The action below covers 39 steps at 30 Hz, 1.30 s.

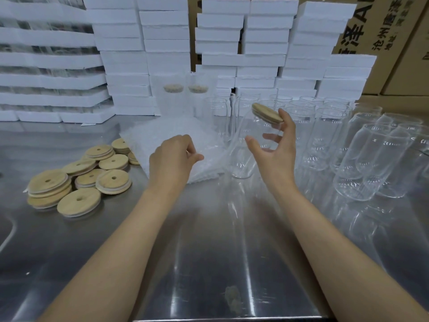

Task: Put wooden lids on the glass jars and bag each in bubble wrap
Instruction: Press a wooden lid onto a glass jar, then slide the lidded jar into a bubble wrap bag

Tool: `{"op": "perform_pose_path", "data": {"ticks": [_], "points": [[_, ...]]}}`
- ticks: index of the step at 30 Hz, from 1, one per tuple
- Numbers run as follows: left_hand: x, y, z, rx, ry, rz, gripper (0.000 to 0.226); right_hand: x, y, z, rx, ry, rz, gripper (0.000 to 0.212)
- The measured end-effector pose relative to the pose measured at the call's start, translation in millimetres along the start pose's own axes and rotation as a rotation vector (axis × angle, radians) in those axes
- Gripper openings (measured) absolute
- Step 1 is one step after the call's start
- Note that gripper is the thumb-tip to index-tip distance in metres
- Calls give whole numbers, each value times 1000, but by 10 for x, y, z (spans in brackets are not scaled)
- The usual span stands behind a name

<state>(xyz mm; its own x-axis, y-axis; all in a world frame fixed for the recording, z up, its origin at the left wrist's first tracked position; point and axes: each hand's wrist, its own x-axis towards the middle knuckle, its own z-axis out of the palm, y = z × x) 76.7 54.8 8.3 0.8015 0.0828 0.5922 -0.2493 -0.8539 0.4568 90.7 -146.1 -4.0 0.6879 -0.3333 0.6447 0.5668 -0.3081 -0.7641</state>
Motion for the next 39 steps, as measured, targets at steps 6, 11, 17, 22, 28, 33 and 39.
{"op": "perform_pose_path", "data": {"ticks": [6, 11, 17, 22, 28, 33, 39], "points": [[22, -16, -51, 8, -61, 33, 35, 0, -98, -22, 52, 114, -49, 77], [19, -31, 3, -100, -107, 19, 11, 8, -147, -44, 77, 155, -72, 79], [20, 25, -63, -365, -82, 0, 10, 7, -138, -48, 79, 142, -56, 81], [155, 10, -523, -1808, -284, -48, 27, 7, -110, -41, 30, 138, -50, 81], [257, -244, -462, -1609, 49, -633, 25, 10, -55, -22, 12, 119, -47, 81], [243, -518, -248, -648, 315, -581, 22, -10, -20, 2, -15, 84, -65, 78], [186, -492, -232, -119, 266, -318, 51, -38, -35, 10, -62, 68, -62, 76]]}}
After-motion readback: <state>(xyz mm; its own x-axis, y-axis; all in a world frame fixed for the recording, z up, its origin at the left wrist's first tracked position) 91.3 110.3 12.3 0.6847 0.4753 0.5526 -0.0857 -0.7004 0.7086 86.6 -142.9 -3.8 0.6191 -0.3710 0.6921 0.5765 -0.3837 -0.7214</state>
